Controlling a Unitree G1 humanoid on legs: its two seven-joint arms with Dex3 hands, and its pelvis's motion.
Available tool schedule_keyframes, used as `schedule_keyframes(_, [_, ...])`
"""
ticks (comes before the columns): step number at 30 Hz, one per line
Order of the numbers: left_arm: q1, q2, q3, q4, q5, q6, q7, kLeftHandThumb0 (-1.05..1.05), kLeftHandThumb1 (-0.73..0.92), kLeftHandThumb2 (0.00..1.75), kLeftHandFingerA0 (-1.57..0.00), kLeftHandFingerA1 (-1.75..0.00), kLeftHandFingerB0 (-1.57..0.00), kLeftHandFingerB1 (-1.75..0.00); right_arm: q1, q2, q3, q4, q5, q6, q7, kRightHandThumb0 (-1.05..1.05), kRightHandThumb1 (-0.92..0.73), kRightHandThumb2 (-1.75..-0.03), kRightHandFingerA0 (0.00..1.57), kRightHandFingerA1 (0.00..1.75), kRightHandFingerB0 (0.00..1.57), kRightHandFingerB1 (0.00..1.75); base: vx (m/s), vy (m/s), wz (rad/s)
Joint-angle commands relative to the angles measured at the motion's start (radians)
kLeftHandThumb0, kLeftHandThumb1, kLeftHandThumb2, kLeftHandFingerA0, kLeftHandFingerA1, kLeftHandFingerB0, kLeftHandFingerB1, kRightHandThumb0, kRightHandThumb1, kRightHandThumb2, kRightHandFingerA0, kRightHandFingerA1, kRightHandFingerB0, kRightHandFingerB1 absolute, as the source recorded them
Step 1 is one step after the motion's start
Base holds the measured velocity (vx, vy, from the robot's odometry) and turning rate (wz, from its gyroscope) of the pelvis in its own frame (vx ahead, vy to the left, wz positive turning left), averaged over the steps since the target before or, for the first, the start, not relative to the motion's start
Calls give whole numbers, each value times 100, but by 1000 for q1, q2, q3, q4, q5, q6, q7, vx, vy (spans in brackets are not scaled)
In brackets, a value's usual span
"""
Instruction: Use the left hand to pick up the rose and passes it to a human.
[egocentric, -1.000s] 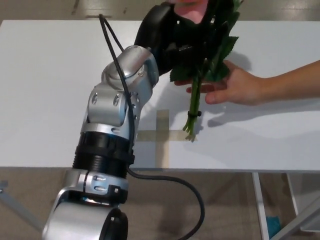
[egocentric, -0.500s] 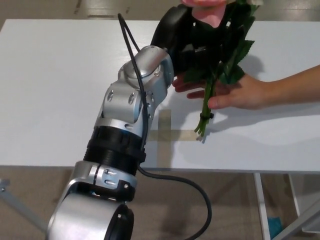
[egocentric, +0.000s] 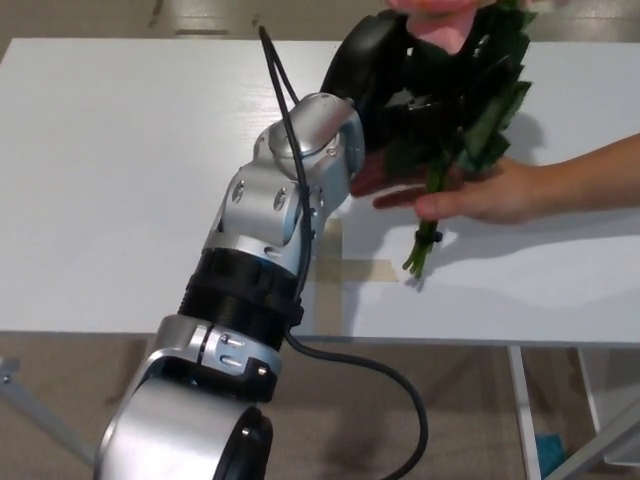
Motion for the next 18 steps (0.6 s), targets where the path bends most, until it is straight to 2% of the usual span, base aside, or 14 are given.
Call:
schedule_keyframes(1, [-18,-51,-47,-6,-10,-4,-90,-83,49,84,0,0,0,-2,9,0,-1,1,4,7,7,-60,-82,-65,61,56,43,35,0,0,0])
schedule_keyframes(2, [-21,-41,-52,-6,-12,7,-101,-87,52,58,0,0,0,-5,6,-1,-3,2,6,7,9,-60,-82,-65,61,56,43,35,0,0,0])
schedule_keyframes(3, [-22,-37,-53,-3,-13,4,-106,-92,47,65,0,0,0,-5,5,-2,-2,2,6,8,8,-60,-82,-65,61,56,43,35,0,0,0])
schedule_keyframes(5, [-22,-32,-54,3,-14,-2,-115,-92,47,65,0,0,0,-5,5,-2,-2,2,5,8,7,-60,-82,-65,61,56,43,35,0,0,0])
schedule_keyframes(6, [-22,-21,-57,9,-7,-9,-119,-92,48,65,0,0,0,-5,3,-2,-3,2,6,8,8,-59,-65,-102,55,65,35,51,0,0,0])
schedule_keyframes(11, [-21,-5,-60,20,6,-25,-129,-87,53,57,0,0,0,-5,0,-3,-7,2,10,7,13,-61,-66,-102,54,65,34,51,0,0,0])
schedule_keyframes(18, [-23,9,-64,32,18,-40,-144,-86,53,57,0,0,0,-5,-3,-3,-7,3,7,9,12,-60,-65,-102,55,65,35,51,0,0,0])
